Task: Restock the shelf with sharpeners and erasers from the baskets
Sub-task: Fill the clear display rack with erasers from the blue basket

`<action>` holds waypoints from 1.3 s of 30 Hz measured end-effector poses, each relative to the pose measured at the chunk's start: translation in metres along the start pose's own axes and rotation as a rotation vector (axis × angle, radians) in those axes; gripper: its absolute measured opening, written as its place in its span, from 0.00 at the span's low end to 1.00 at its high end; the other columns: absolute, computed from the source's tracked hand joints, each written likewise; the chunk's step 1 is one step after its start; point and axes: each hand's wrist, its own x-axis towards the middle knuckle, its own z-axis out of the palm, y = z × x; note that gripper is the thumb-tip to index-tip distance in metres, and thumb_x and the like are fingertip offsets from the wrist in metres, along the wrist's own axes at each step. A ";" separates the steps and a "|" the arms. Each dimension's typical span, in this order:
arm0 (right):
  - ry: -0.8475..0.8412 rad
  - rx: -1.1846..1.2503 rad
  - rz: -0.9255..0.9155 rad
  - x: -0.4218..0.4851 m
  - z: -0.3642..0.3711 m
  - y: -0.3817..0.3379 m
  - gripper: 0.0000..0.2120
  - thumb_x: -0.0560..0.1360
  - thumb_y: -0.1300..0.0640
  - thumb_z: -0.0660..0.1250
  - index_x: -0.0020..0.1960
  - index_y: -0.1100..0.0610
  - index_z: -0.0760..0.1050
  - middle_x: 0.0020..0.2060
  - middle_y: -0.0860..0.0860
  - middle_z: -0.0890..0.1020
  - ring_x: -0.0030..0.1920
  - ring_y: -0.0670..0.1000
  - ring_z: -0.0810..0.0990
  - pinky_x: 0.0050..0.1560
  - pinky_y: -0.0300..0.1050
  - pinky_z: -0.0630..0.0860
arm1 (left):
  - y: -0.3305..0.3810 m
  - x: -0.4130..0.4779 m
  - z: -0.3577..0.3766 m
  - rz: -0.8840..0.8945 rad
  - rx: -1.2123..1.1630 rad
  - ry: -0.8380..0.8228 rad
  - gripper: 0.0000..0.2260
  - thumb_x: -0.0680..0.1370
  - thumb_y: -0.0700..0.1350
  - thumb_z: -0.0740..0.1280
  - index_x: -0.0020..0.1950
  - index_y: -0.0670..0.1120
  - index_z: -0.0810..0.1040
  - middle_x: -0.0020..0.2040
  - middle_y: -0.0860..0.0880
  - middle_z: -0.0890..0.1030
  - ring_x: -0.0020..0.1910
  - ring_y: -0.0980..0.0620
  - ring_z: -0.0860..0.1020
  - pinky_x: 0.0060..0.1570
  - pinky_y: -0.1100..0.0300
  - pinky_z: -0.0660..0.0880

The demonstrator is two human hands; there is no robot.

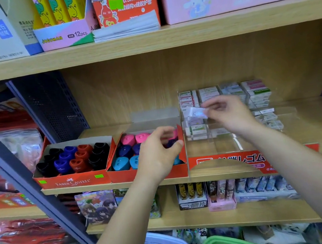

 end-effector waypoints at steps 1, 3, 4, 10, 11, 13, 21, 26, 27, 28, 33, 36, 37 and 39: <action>0.020 -0.065 -0.001 0.012 -0.002 0.005 0.10 0.76 0.64 0.73 0.47 0.49 0.82 0.45 0.44 0.84 0.46 0.43 0.82 0.52 0.36 0.78 | -0.001 0.002 0.003 0.012 0.073 -0.014 0.17 0.77 0.48 0.74 0.65 0.52 0.79 0.59 0.56 0.82 0.59 0.59 0.79 0.63 0.60 0.75; 0.015 -0.147 -0.004 0.032 0.002 0.014 0.09 0.75 0.63 0.74 0.46 0.49 0.81 0.44 0.44 0.84 0.45 0.43 0.82 0.52 0.37 0.78 | -0.002 0.004 0.009 0.026 0.139 -0.039 0.19 0.77 0.51 0.74 0.66 0.52 0.79 0.61 0.56 0.82 0.62 0.57 0.77 0.65 0.58 0.74; 0.007 -0.189 -0.019 0.041 0.006 0.019 0.09 0.75 0.63 0.74 0.45 0.49 0.82 0.43 0.44 0.84 0.45 0.43 0.82 0.52 0.38 0.78 | -0.002 0.005 0.011 0.030 0.142 -0.050 0.19 0.76 0.52 0.74 0.66 0.52 0.79 0.62 0.56 0.81 0.62 0.57 0.77 0.65 0.57 0.74; -0.068 -0.586 -0.135 0.058 0.026 0.030 0.08 0.79 0.60 0.68 0.55 0.54 0.84 0.53 0.50 0.85 0.54 0.51 0.82 0.56 0.43 0.76 | -0.012 0.006 0.017 0.047 0.147 -0.041 0.16 0.76 0.56 0.73 0.63 0.56 0.81 0.59 0.56 0.81 0.60 0.56 0.77 0.63 0.54 0.75; -0.060 -0.641 -0.173 0.056 0.027 0.030 0.09 0.79 0.60 0.67 0.56 0.55 0.84 0.55 0.51 0.84 0.56 0.52 0.82 0.58 0.44 0.75 | -0.013 0.006 0.017 0.048 0.148 -0.042 0.16 0.76 0.57 0.73 0.63 0.56 0.81 0.59 0.56 0.81 0.59 0.56 0.77 0.62 0.54 0.75; -0.039 -0.698 -0.222 0.053 0.027 0.032 0.09 0.80 0.59 0.67 0.56 0.56 0.84 0.58 0.54 0.80 0.57 0.54 0.80 0.59 0.45 0.73 | -0.014 0.006 0.017 0.053 0.153 -0.047 0.16 0.76 0.57 0.73 0.63 0.56 0.81 0.59 0.56 0.81 0.59 0.56 0.77 0.62 0.54 0.75; -0.038 -0.683 -0.136 0.038 0.020 0.020 0.12 0.79 0.52 0.67 0.59 0.53 0.83 0.58 0.53 0.76 0.60 0.55 0.76 0.54 0.46 0.71 | -0.005 -0.002 0.008 0.025 0.086 -0.061 0.17 0.77 0.55 0.73 0.66 0.54 0.80 0.61 0.57 0.81 0.61 0.58 0.77 0.64 0.59 0.74; -0.046 -0.553 -0.216 -0.020 0.032 -0.005 0.10 0.77 0.50 0.70 0.57 0.51 0.83 0.55 0.49 0.78 0.55 0.50 0.77 0.56 0.46 0.73 | -0.008 -0.040 -0.020 0.046 0.065 0.042 0.12 0.78 0.52 0.72 0.61 0.56 0.82 0.57 0.63 0.81 0.57 0.65 0.76 0.59 0.66 0.71; -0.077 -0.546 -0.245 -0.036 0.038 -0.012 0.10 0.77 0.49 0.70 0.57 0.50 0.83 0.55 0.47 0.79 0.55 0.47 0.77 0.58 0.46 0.73 | -0.013 -0.052 -0.027 0.046 0.067 0.065 0.10 0.77 0.51 0.72 0.58 0.56 0.82 0.55 0.64 0.81 0.55 0.66 0.76 0.56 0.68 0.71; -0.112 -0.536 -0.271 -0.053 0.045 -0.018 0.10 0.77 0.49 0.70 0.57 0.49 0.83 0.56 0.46 0.79 0.55 0.45 0.76 0.59 0.45 0.73 | -0.020 -0.064 -0.035 0.039 0.065 0.086 0.08 0.77 0.50 0.73 0.56 0.56 0.83 0.53 0.64 0.81 0.54 0.67 0.77 0.53 0.69 0.72; -0.293 -0.403 -0.352 -0.136 0.096 -0.024 0.12 0.76 0.47 0.69 0.57 0.48 0.83 0.55 0.43 0.79 0.57 0.46 0.77 0.61 0.48 0.74 | -0.076 -0.134 -0.069 -0.119 0.093 0.156 0.05 0.77 0.44 0.73 0.47 0.55 0.82 0.45 0.61 0.84 0.46 0.62 0.81 0.46 0.61 0.76; -0.473 -0.422 -0.303 -0.174 0.134 -0.002 0.19 0.77 0.46 0.69 0.67 0.47 0.78 0.58 0.45 0.78 0.59 0.48 0.77 0.60 0.48 0.75 | -0.128 -0.169 -0.071 -0.301 0.219 0.083 0.07 0.77 0.47 0.74 0.51 0.55 0.79 0.46 0.57 0.84 0.46 0.58 0.82 0.45 0.60 0.75; -0.536 -0.446 -0.271 -0.184 0.148 0.010 0.22 0.77 0.46 0.69 0.70 0.46 0.74 0.60 0.46 0.77 0.59 0.49 0.77 0.58 0.49 0.75 | -0.148 -0.179 -0.069 -0.374 0.256 0.049 0.11 0.76 0.48 0.74 0.57 0.53 0.79 0.47 0.56 0.83 0.47 0.55 0.82 0.46 0.59 0.75; -0.663 -0.501 -0.195 -0.201 0.176 0.041 0.25 0.78 0.45 0.68 0.73 0.47 0.70 0.60 0.47 0.77 0.59 0.51 0.77 0.57 0.50 0.76 | -0.187 -0.199 -0.061 -0.506 0.283 -0.023 0.18 0.76 0.48 0.74 0.65 0.50 0.77 0.50 0.53 0.82 0.50 0.49 0.82 0.49 0.57 0.75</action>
